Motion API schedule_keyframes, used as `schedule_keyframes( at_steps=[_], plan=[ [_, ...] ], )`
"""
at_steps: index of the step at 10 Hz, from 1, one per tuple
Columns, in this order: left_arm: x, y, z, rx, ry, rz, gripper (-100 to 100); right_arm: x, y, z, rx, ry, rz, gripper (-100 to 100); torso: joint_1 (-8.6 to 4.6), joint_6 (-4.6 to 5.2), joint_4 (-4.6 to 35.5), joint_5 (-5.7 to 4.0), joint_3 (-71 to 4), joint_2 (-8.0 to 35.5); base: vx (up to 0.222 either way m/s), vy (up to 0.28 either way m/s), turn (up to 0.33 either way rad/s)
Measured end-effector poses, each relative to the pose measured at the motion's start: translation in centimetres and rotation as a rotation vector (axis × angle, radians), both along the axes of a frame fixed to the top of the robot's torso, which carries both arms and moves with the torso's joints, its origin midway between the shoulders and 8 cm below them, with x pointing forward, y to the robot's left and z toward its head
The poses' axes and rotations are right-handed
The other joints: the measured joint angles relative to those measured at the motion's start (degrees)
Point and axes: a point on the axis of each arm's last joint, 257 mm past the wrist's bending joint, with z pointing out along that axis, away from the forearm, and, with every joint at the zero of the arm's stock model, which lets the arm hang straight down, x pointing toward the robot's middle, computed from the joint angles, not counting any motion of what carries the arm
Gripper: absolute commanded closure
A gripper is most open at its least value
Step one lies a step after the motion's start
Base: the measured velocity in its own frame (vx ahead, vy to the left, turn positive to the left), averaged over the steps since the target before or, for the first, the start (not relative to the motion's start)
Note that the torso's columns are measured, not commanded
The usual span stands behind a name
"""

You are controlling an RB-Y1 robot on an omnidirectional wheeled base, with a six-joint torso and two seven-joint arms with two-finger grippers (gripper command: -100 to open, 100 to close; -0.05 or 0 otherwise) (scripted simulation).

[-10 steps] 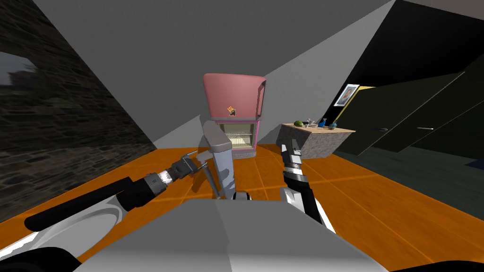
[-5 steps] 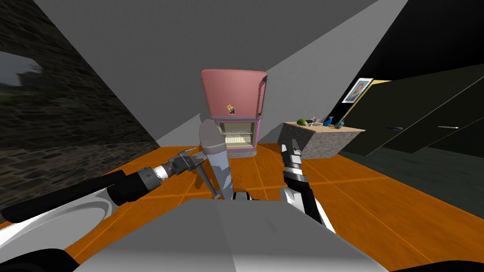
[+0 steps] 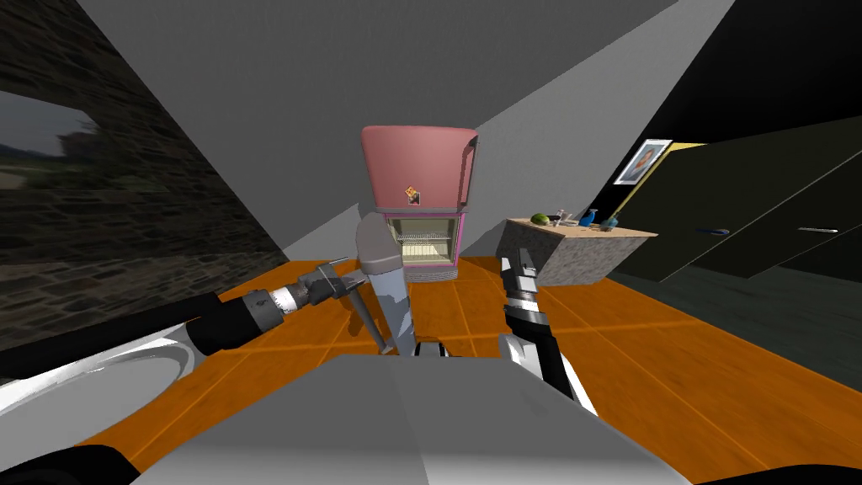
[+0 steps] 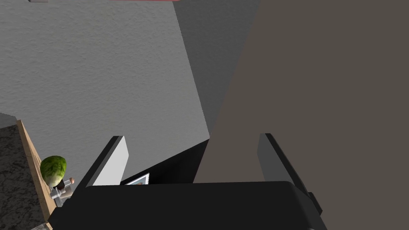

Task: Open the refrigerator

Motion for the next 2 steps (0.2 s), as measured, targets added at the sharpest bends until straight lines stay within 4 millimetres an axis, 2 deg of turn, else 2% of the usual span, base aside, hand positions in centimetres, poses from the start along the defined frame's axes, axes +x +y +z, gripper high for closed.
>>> schedule_keyframes(
  at_steps=[1, 2],
  plan=[
    [0.01, 0.01, 0.41, -0.003, 0.003, -0.005, -100, 0.00, 0.00, 0.00, 0.000, 0.000, 0.000, 0, -0.02, 0.00, 0.02, -0.01, 0.02, 0.05, -0.001, -0.010, 0.012],
    [0.02, 0.01, 0.48, 0.001, 0.000, -0.006, 0, 0.00, 0.00, 0.00, 0.000, 0.000, 0.000, 0, 0.02, 0.01, 0.03, 0.01, 0.06, 0.08, 0.000, 0.000, 0.000]
  ],
)
